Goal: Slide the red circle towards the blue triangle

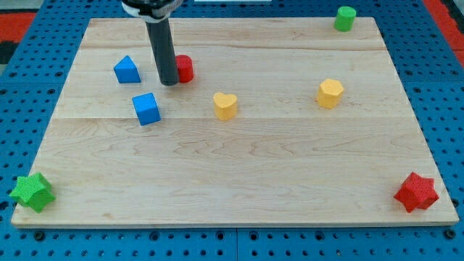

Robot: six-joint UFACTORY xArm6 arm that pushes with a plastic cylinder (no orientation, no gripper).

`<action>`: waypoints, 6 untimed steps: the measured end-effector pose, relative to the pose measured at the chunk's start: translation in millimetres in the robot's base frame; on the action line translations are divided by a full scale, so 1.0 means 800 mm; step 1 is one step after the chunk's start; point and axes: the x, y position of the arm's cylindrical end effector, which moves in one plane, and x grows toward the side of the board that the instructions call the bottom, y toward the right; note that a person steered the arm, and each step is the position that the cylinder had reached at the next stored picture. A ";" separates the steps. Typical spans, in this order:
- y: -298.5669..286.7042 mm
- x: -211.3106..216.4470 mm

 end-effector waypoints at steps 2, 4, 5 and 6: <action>0.082 -0.016; 0.091 -0.071; -0.007 -0.071; -0.004 -0.058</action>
